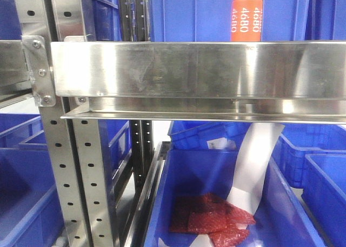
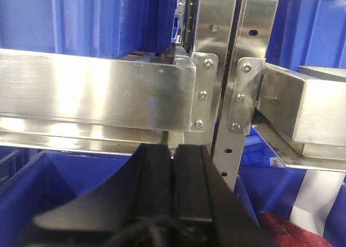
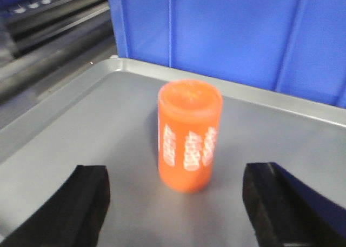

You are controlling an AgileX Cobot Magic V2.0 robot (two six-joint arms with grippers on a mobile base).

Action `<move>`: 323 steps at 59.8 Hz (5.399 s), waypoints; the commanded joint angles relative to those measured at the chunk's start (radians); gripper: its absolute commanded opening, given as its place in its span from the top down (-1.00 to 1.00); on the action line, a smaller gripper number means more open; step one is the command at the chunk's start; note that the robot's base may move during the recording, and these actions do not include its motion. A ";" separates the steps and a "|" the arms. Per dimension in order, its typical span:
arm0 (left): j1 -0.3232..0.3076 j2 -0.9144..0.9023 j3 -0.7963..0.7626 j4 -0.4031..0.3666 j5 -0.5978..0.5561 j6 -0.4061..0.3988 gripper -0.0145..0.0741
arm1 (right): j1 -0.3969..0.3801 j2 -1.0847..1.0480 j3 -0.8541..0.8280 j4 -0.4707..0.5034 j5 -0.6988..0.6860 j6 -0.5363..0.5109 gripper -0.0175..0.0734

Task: Grab orange capacitor from left shelf to right conveyor
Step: 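Close the right gripper around the orange capacitor, then lift the capacitor with the right gripper and pull it off the shelf, then drive the base to the red conveyor holding the capacitor in the right gripper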

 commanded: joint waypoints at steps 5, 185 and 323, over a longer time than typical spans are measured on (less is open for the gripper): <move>0.000 -0.020 -0.006 0.000 -0.082 0.000 0.91 | 0.000 0.075 -0.080 -0.001 -0.155 -0.001 -0.72; 0.000 -0.020 -0.006 0.000 -0.082 0.000 0.91 | -0.280 -1.093 0.630 -0.094 -0.068 -0.002 0.27; 0.006 -0.020 -0.006 0.000 -0.082 0.000 0.91 | -0.280 -1.093 0.630 -0.094 -0.068 -0.002 0.27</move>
